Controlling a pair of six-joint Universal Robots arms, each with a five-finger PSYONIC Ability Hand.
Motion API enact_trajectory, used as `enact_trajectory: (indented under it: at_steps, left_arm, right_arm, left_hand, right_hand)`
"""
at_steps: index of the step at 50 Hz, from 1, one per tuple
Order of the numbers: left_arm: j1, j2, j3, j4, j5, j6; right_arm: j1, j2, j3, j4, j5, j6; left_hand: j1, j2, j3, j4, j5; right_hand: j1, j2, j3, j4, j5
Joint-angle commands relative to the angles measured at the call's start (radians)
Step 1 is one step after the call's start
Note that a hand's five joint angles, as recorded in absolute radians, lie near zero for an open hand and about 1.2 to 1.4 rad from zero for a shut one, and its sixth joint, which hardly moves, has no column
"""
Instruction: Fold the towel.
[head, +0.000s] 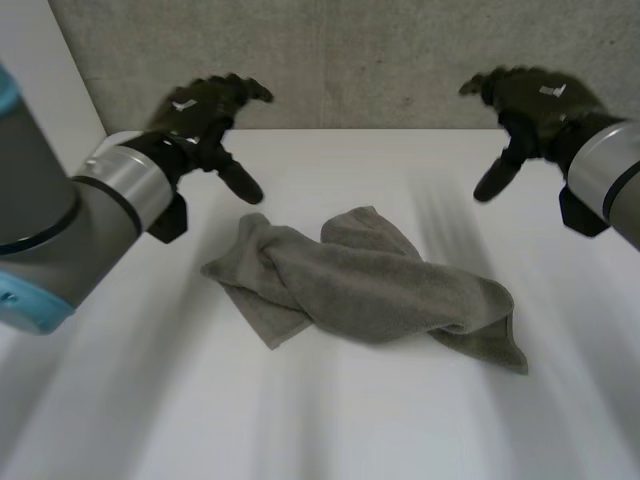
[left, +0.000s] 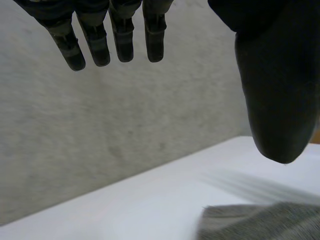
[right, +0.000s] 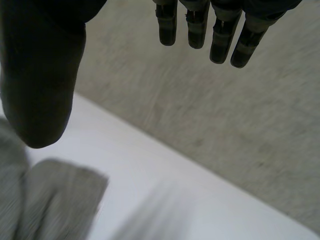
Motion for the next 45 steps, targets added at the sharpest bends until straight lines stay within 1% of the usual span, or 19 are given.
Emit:
enact_trajectory:
  at_steps: [1, 2, 3, 5, 6, 8, 9, 11, 14, 19, 22, 24, 25, 29, 35, 42, 43, 44, 45]
  left_arm:
    - [0.015, -0.227, 0.147, 0.0, 0.128, 0.012]
    - [0.017, -0.279, 0.179, -0.011, 0.141, 0.025]
    - [0.017, -0.279, 0.179, -0.011, 0.141, 0.025]
    - [0.015, -0.374, 0.243, -0.031, 0.158, 0.09]
    - [0.015, -0.374, 0.243, -0.031, 0.158, 0.091]
    - [0.011, -0.449, 0.294, -0.037, 0.158, 0.185]
    - [0.011, -0.45, 0.294, -0.037, 0.158, 0.186]
    - [0.009, -0.511, 0.341, -0.049, 0.158, 0.261]
    - [0.008, -0.537, 0.361, -0.06, 0.158, 0.292]
    - [0.012, -0.63, 0.456, -0.126, 0.155, 0.383]
    - [0.014, -0.652, 0.486, -0.15, 0.149, 0.41]
    - [0.017, -0.686, 0.535, -0.187, 0.14, 0.468]
    - [0.017, -0.686, 0.535, -0.187, 0.14, 0.468]
    - [0.023, -0.716, 0.575, -0.213, 0.099, 0.537]
    - [0.023, -0.733, 0.566, -0.215, 0.06, 0.621]
    - [0.023, -0.733, 0.533, -0.216, 0.008, 0.664]
    - [0.023, -0.726, 0.52, -0.215, 0.003, 0.666]
    - [0.023, -0.726, 0.519, -0.215, 0.003, 0.666]
    - [0.023, -0.717, 0.504, -0.212, -0.001, 0.664]
  right_arm:
    - [-0.004, 0.057, 0.072, 0.071, -0.06, -0.056]
    - [-0.004, 0.076, 0.092, 0.07, -0.062, -0.059]
    - [-0.004, 0.091, 0.109, 0.067, -0.059, -0.059]
    - [-0.007, 0.106, 0.124, 0.061, -0.06, -0.059]
    - [-0.007, 0.106, 0.124, 0.06, -0.06, -0.059]
    - [-0.006, 0.138, 0.144, 0.044, -0.063, -0.058]
    - [-0.006, 0.139, 0.144, 0.044, -0.063, -0.058]
    - [-0.004, 0.174, 0.163, 0.031, -0.062, -0.059]
    - [-0.004, 0.185, 0.17, 0.027, -0.062, -0.059]
    - [-0.006, 0.192, 0.198, 0.002, -0.066, -0.062]
    - [-0.007, 0.192, 0.215, -0.01, -0.068, -0.071]
    - [-0.007, 0.192, 0.225, -0.015, -0.068, -0.082]
    - [-0.007, 0.192, 0.226, -0.015, -0.068, -0.082]
    - [-0.033, 0.191, 0.252, -0.016, -0.066, -0.131]
    - [-0.053, 0.195, 0.268, -0.016, -0.066, -0.164]
    - [-0.058, 0.217, 0.273, -0.016, -0.069, -0.168]
    - [-0.058, 0.217, 0.275, -0.016, -0.071, -0.173]
    - [-0.058, 0.217, 0.275, -0.016, -0.071, -0.173]
    - [-0.055, 0.217, 0.275, -0.018, -0.072, -0.179]
  left_hand:
    - [0.007, 0.003, -0.044, -0.052, 0.037]
    - [0.013, 0.008, -0.044, -0.052, 0.042]
    - [0.013, 0.008, -0.044, -0.052, 0.042]
    - [0.013, 0.008, -0.044, -0.052, 0.042]
    - [0.013, 0.008, -0.044, -0.052, 0.042]
    - [0.013, 0.008, -0.044, -0.052, 0.042]
    - [0.013, 0.008, -0.044, -0.052, 0.042]
    - [0.022, 0.017, -0.044, -0.052, 0.051]
    - [0.022, 0.017, -0.044, -0.052, 0.051]
    - [0.119, 0.114, -0.044, -0.052, 0.148]
    - [0.131, 0.126, -0.044, -0.052, 0.16]
    - [0.18, 0.175, -0.044, -0.052, 0.209]
    - [0.181, 0.176, -0.044, -0.052, 0.21]
    - [0.286, 0.281, -0.044, -0.052, 0.315]
    - [0.325, 0.32, -0.044, -0.052, 0.354]
    - [0.342, 0.337, -0.044, -0.052, 0.371]
    - [0.453, 0.448, -0.044, -0.052, 0.482]
    - [0.454, 0.449, -0.044, -0.052, 0.483]
    - [0.64, 0.635, -0.044, -0.052, 0.669]
  right_hand:
    - [-0.059, -0.075, -0.006, -0.007, -0.061]
    - [-0.059, -0.075, -0.006, -0.007, -0.061]
    - [-0.059, -0.075, -0.006, -0.007, -0.061]
    - [-0.059, -0.075, -0.006, -0.007, -0.061]
    - [-0.059, -0.075, -0.006, -0.007, -0.061]
    - [-0.059, -0.075, -0.006, -0.007, -0.061]
    - [-0.059, -0.075, -0.006, -0.007, -0.061]
    - [-0.059, -0.075, -0.006, -0.007, -0.061]
    - [-0.059, -0.075, -0.006, -0.007, -0.061]
    - [-0.059, -0.075, -0.006, -0.007, -0.061]
    - [-0.059, -0.075, -0.006, -0.007, -0.061]
    - [-0.059, -0.075, -0.006, -0.007, -0.061]
    - [-0.059, -0.075, -0.006, -0.007, -0.061]
    - [-0.059, -0.075, -0.006, -0.007, -0.061]
    - [-0.059, -0.075, -0.006, -0.007, -0.061]
    - [-0.059, -0.075, -0.006, -0.007, -0.061]
    - [0.056, 0.039, -0.006, -0.007, 0.054]
    - [0.057, 0.041, -0.006, -0.007, 0.055]
    - [0.237, 0.221, -0.006, -0.007, 0.235]
